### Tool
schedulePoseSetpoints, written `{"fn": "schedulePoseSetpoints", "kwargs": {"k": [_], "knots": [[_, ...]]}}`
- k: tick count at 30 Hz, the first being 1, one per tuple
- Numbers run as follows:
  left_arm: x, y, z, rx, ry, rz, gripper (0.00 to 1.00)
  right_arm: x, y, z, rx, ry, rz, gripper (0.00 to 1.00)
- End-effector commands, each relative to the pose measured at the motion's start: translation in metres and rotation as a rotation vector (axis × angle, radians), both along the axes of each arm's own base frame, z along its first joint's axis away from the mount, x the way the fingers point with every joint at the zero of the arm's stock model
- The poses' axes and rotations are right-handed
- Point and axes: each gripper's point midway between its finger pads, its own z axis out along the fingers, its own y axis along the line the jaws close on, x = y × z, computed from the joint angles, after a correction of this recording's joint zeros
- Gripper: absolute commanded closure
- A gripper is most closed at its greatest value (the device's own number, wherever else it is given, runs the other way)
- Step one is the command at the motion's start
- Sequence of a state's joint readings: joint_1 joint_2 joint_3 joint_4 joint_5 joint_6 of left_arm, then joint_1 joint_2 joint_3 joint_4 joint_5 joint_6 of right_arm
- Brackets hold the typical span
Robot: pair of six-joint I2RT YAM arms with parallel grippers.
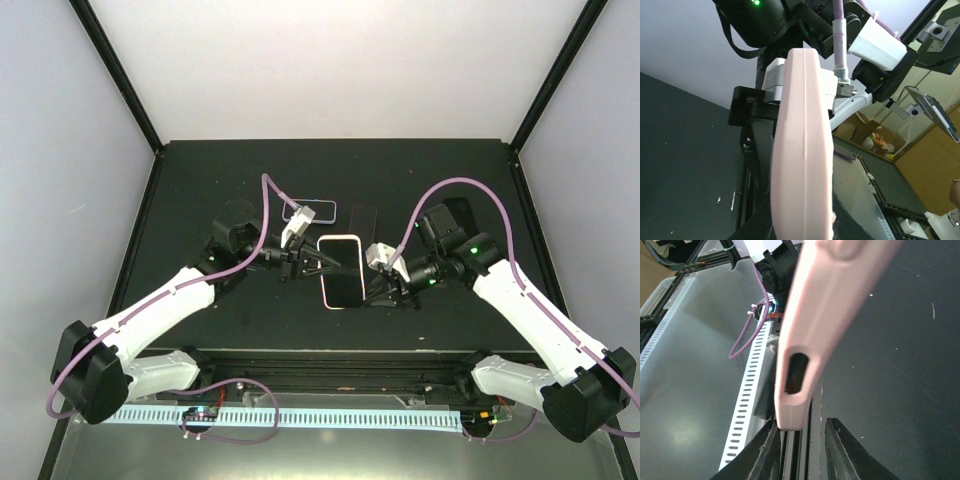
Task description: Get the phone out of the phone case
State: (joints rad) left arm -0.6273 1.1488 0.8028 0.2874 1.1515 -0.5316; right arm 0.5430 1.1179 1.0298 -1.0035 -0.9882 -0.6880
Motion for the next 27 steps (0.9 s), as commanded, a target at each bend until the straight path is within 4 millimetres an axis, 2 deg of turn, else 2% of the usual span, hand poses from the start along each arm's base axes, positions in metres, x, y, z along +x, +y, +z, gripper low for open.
{"fn": "schedulePoseSetpoints", "kwargs": {"k": [1, 8, 19, 24, 27], "knots": [[-0.037, 0.006, 0.036, -0.091, -0.082, -0.185, 0.99, 0.039, 0.006, -0.001, -0.024, -0.158, -0.089, 0.75], [-0.040, 0.008, 0.036, -0.086, -0.078, -0.200, 0.98, 0.060, 0.008, 0.006, -0.037, -0.200, -0.172, 0.74], [-0.039, 0.003, 0.029, -0.080, -0.067, -0.198, 0.98, 0.083, 0.016, 0.056, 0.076, -0.189, -0.282, 0.59], [-0.041, 0.000, 0.024, -0.074, -0.057, -0.205, 0.98, 0.100, 0.014, 0.077, 0.122, -0.194, -0.347, 0.48], [-0.039, -0.002, 0.021, -0.067, -0.052, -0.199, 0.98, 0.102, 0.016, 0.091, 0.159, -0.186, -0.348, 0.42]]}}
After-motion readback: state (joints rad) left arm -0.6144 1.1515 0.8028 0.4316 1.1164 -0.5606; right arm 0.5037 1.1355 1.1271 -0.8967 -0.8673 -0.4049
